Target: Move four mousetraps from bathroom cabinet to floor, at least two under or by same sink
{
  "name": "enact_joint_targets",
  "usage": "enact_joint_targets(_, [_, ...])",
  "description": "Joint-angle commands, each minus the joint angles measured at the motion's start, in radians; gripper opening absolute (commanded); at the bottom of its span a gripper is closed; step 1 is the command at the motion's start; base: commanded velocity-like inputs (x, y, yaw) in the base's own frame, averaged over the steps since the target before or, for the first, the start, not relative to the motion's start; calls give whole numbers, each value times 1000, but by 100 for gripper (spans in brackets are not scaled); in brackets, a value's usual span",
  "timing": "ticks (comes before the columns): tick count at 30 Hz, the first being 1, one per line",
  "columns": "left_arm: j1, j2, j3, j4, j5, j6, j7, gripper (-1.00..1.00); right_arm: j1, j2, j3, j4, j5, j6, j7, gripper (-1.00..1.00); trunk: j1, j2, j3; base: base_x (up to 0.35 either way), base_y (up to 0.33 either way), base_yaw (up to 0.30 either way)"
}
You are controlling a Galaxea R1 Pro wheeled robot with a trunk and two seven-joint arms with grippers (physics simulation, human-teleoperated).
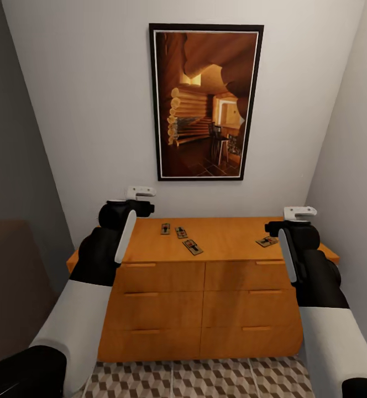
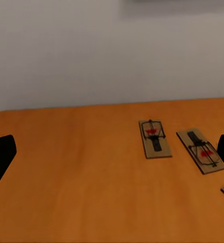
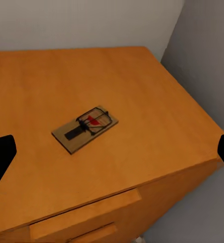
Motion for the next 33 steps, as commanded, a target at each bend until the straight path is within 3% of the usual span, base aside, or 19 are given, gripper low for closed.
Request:
enact_joint_targets(1, [-1,0,-1,2,0,4,4,100,-1,0,1,2,7,6,4,100,0,-1,-1,178,0,0])
enact_joint_targets(21, [-1,2,-1,37,5,7,4,100,-1,1,1,59,3,6,12,100,0,-1,-1,45,0,0])
enact_joint_targets(33, [0,0,-2,103,5,9,3,100,-1,1,1,82,3,6,12,100,0,-1,-1,1,0,0])
